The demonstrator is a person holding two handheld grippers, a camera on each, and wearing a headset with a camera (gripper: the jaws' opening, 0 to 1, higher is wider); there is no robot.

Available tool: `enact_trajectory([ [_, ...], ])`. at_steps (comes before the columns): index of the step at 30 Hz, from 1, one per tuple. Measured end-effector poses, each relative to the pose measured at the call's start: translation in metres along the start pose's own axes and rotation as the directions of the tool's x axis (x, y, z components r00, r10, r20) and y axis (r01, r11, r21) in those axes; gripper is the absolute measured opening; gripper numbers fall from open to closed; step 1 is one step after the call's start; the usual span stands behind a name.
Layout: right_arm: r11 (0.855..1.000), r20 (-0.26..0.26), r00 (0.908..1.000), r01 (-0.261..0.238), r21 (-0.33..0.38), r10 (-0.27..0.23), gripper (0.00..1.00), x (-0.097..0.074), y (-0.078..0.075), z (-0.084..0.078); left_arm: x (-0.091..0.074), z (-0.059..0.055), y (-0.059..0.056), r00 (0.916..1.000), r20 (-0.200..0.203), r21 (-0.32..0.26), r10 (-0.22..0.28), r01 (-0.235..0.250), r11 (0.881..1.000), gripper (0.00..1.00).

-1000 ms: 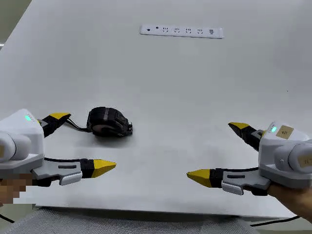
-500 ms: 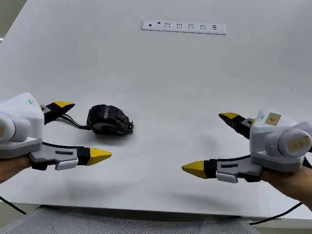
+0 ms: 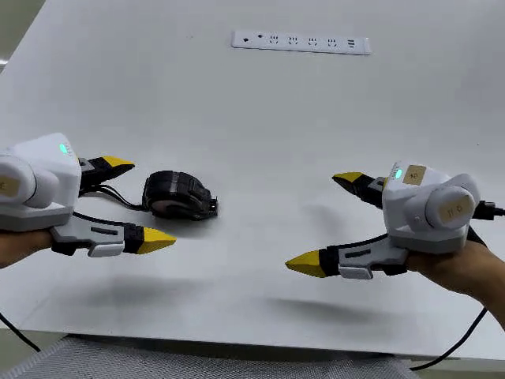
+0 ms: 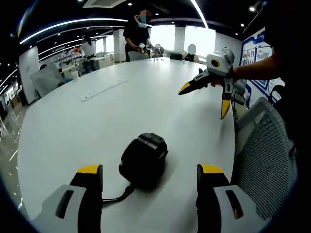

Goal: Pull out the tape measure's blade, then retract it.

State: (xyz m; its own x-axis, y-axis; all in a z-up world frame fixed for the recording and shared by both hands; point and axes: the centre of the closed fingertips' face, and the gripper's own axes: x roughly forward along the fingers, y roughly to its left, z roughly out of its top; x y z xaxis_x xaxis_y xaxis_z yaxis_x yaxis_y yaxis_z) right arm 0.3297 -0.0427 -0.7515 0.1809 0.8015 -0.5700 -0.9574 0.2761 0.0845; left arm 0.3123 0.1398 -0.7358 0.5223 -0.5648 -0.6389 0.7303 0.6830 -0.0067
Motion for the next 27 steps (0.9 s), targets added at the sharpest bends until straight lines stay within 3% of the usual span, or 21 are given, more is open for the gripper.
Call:
enact_trajectory([
  [16, 0.990, -0.034, 0.9935, -0.111, -0.092, 0.108, 0.86, 0.031, 0.002, 0.009, 0.008, -0.005, 0.006, 0.9937, -0.092, 0.103, -0.065, 0.074, 0.992, 0.57],
  [27, 0.960, -0.040, 0.9805, -0.196, -0.202, 0.192, 0.70, 0.055, 0.011, 0.018, 0.013, -0.008, 0.012, 0.9805, -0.170, 0.190, -0.099, 0.132, 0.973, 0.41],
])
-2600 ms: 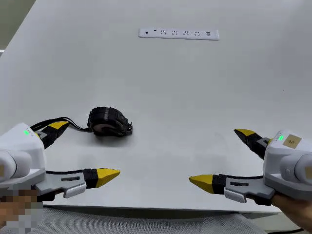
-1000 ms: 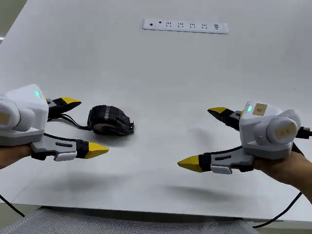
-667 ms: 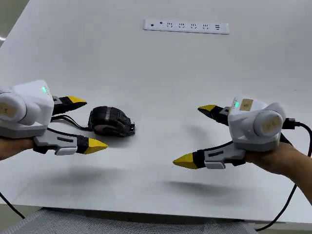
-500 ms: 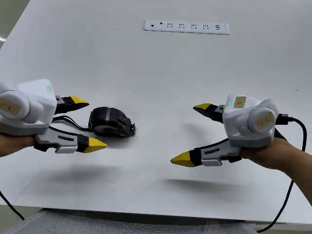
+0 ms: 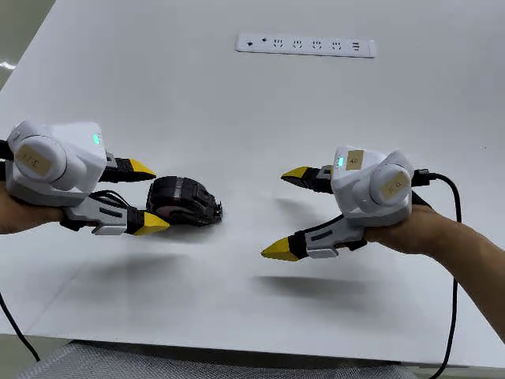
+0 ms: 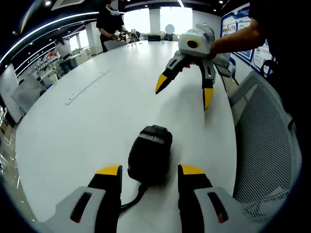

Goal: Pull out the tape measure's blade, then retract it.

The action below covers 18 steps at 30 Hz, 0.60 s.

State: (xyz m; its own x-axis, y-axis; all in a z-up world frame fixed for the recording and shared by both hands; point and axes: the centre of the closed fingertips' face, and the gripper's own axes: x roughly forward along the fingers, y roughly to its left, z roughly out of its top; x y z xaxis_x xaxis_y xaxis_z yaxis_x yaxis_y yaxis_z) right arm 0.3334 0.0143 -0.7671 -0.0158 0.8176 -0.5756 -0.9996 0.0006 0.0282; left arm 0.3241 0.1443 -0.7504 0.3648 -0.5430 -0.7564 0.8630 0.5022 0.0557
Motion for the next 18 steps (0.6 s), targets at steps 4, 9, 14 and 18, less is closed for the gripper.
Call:
enact_trajectory([
  [4, 0.999, -0.006, 0.9998, -0.020, -0.046, 0.020, 0.63, 0.010, -0.001, 0.003, 0.002, -0.002, -0.001, 0.9989, -0.034, 0.040, -0.031, 0.033, 0.999, 0.37],
  [9, 0.995, -0.018, 0.9996, -0.025, -0.093, 0.023, 0.53, 0.021, -0.005, 0.006, 0.005, -0.002, 0.003, 0.9972, -0.060, 0.071, -0.044, 0.048, 0.996, 0.36],
  [14, 0.992, -0.020, 0.9992, -0.036, -0.122, 0.034, 0.44, 0.031, -0.008, 0.011, 0.010, -0.004, 0.003, 0.9930, -0.094, 0.102, -0.072, 0.082, 0.991, 0.33],
  [18, 0.990, -0.025, 0.9987, -0.046, -0.132, 0.043, 0.39, 0.039, -0.010, 0.012, 0.012, -0.002, 0.003, 0.9915, -0.099, 0.116, -0.084, 0.095, 0.989, 0.31],
])
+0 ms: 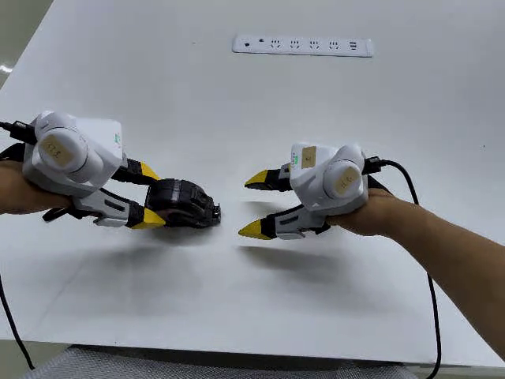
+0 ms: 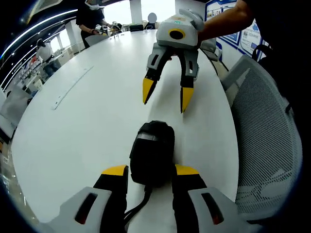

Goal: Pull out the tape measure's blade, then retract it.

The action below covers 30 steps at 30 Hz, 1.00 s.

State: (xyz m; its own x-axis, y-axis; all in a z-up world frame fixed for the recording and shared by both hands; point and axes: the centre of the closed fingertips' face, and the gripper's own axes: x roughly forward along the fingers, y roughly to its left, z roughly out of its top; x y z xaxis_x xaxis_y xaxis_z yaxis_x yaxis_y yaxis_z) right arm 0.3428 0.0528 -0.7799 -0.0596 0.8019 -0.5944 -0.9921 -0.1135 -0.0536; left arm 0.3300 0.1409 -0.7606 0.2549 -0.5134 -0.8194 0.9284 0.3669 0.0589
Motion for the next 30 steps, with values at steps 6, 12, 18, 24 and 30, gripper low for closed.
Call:
enact_trajectory([
  [6, 1.000, -0.011, 0.9998, -0.016, -0.013, 0.016, 0.33, 0.013, -0.003, 0.002, 0.002, 0.001, 0.000, 0.9998, -0.007, 0.007, -0.019, 0.020, 1.000, 0.27],
  [12, 0.999, -0.021, 0.9989, -0.043, -0.029, 0.043, 0.28, 0.022, -0.002, 0.004, 0.003, 0.000, 0.000, 0.9998, -0.010, 0.019, -0.017, 0.017, 1.000, 0.26],
  [18, 0.997, -0.042, 0.9976, -0.057, -0.055, 0.055, 0.22, 0.030, -0.002, 0.005, 0.003, -0.001, 0.001, 0.9996, -0.026, 0.027, -0.015, 0.015, 1.000, 0.25],
  [24, 0.995, -0.055, 0.9963, -0.071, -0.067, 0.067, 0.18, 0.037, 0.001, 0.006, 0.004, -0.001, 0.001, 0.9996, -0.023, 0.020, -0.016, 0.017, 1.000, 0.24],
  [30, 0.995, -0.072, 0.9951, -0.073, -0.074, 0.068, 0.15, 0.041, 0.002, 0.001, 0.005, -0.002, 0.001, 0.9997, -0.020, 0.015, -0.013, 0.013, 1.000, 0.24],
])
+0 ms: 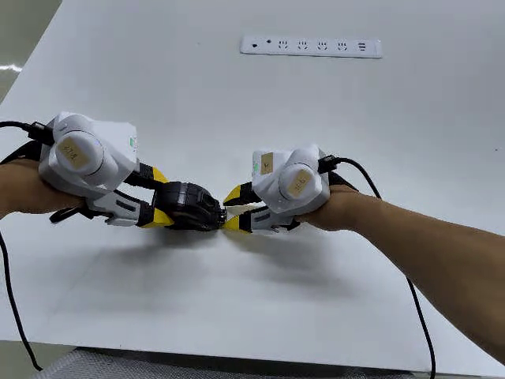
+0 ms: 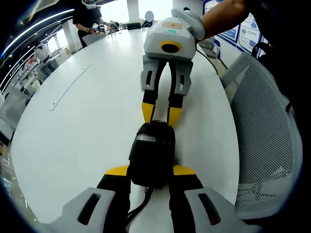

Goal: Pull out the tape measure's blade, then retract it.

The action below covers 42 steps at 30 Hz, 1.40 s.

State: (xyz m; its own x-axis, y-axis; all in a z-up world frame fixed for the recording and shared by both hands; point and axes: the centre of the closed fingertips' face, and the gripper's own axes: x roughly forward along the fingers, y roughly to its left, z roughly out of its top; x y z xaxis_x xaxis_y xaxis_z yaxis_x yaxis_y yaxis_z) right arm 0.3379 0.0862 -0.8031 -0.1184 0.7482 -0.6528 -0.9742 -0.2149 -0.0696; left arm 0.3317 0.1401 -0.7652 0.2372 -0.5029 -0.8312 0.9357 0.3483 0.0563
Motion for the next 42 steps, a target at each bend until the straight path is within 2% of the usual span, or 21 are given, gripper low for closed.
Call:
enact_trajectory([
  [5, 1.000, -0.008, 1.0000, 0.001, 0.000, -0.001, 0.13, 0.0048, 0.0021, -0.0001, 0.0004, 0.0003, -0.0005, 1.0000, -0.001, -0.011, 0.002, -0.002, 1.000, 0.25],
  [15, 0.998, -0.005, 0.9995, 0.032, 0.060, -0.032, 0.09, 0.0036, 0.0009, -0.0008, 0.0012, -0.0004, 0.0002, 1.0000, 0.002, -0.024, 0.000, 0.000, 1.000, 0.25],
  [25, 0.999, -0.015, 0.9994, 0.031, 0.037, -0.030, 0.07, 0.0032, 0.0019, -0.0011, 0.0006, -0.0009, -0.0001, 0.9999, 0.011, -0.044, -0.001, 0.002, 0.999, 0.25],
  [42, 0.999, -0.025, 0.9991, 0.034, 0.003, -0.034, 0.07, 0.0013, 0.0038, -0.0025, 0.0012, 0.0000, -0.0023, 1.0000, -0.001, -0.045, -0.007, 0.007, 0.999, 0.24],
])
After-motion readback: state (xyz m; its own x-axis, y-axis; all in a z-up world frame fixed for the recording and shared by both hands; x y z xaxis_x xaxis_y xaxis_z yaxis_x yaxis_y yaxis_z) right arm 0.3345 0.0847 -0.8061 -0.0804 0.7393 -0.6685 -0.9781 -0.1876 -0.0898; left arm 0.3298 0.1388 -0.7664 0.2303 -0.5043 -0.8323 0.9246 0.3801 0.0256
